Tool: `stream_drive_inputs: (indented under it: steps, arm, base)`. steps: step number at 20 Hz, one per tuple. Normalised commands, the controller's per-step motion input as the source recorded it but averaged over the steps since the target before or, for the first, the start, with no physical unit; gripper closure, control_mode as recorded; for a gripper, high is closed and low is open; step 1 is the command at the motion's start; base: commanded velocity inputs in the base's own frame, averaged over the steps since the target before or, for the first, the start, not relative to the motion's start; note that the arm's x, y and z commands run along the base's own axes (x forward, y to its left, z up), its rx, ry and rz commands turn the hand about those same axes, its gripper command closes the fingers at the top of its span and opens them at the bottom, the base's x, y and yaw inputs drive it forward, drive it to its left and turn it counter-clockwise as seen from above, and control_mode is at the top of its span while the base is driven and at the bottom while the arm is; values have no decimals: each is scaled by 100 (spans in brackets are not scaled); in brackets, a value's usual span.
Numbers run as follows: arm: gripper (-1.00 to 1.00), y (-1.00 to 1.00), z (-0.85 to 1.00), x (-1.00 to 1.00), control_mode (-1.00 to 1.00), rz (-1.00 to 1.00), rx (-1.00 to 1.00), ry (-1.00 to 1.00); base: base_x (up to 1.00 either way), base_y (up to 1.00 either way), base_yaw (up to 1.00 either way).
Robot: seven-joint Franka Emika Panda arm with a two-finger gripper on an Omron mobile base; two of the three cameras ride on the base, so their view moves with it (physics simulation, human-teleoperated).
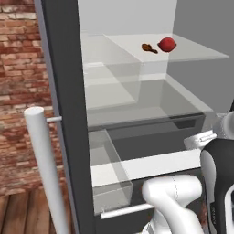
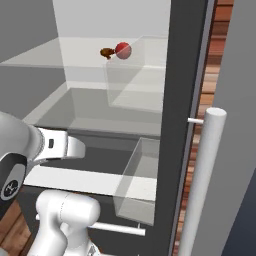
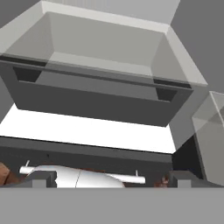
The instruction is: Place one onion and one chicken drumstick in each tupperware on the nearby counter, to pack two identical lunches.
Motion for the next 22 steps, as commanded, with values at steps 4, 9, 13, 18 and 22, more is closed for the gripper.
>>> stream_drive_inputs:
  steps: [4,9,13,18,22]
  arm:
    - [-100,0,0,12,-100,0,0,0]
    - [-100,0,42,2,-100,0,0,-10]
    - [-100,10,73,2,-100,0,0,-22]
    - [-100,22,64,1,-100,0,0,-24]
    - [-100,10,46,9,-100,-4,1,-13]
  base:
    - [26,1,0]
    - [0,0,0]
    - [0,0,0]
    - [0,0,0]
    - [0,0,0]
